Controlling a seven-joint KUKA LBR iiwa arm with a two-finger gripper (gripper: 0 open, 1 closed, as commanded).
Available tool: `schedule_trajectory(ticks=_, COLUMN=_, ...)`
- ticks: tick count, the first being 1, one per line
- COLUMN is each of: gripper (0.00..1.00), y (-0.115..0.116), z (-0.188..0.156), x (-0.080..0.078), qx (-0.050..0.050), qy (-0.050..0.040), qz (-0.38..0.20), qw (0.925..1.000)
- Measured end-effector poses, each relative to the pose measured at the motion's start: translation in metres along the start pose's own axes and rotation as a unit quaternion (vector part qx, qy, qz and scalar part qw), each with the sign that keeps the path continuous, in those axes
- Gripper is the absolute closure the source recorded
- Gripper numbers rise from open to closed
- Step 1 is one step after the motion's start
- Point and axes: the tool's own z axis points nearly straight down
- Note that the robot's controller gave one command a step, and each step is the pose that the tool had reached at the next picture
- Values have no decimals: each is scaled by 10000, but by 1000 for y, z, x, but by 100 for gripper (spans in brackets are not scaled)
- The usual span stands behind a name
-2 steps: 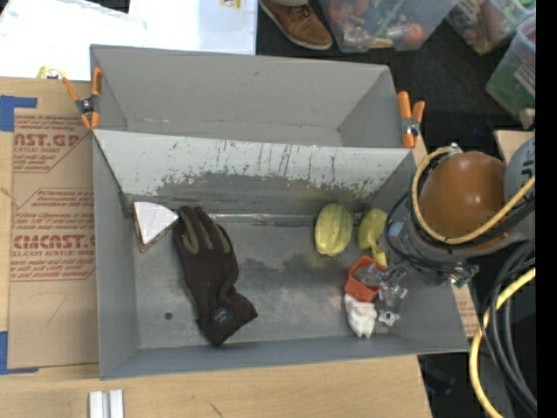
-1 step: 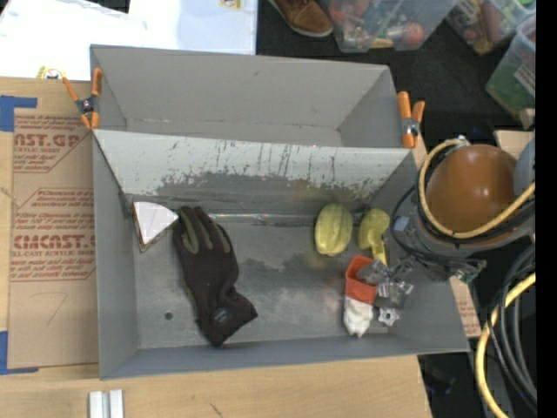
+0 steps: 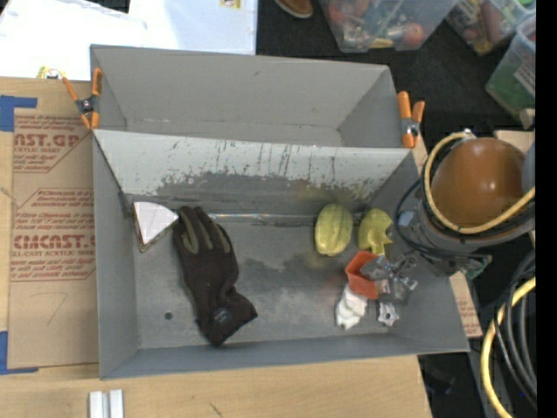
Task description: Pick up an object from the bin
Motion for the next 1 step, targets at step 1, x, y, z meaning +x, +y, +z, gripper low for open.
schedule_trajectory(ticks=1, gripper=100, y=1, z=-14, x=0, qx=-19, qy=11, qz=3, qw=10000)
